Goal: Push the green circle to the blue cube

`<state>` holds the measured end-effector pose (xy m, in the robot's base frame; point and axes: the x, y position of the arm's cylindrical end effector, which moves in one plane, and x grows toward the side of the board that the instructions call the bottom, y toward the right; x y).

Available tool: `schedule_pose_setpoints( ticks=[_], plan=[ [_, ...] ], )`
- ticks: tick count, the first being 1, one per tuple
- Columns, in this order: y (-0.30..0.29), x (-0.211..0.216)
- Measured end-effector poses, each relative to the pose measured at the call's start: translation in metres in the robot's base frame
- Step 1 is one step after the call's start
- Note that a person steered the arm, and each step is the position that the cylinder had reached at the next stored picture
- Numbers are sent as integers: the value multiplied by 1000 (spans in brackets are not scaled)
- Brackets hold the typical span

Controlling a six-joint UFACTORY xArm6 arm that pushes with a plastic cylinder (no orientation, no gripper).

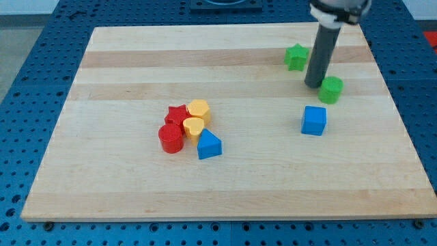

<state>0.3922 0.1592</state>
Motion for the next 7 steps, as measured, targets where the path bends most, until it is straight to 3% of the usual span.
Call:
schedule_pose_setpoints(
  ticks=[2, 3, 4, 6, 7],
  plan=[
    [16, -37],
    [53, -61],
    [59, -61],
    [64, -29],
    [39, 18]
  ],
)
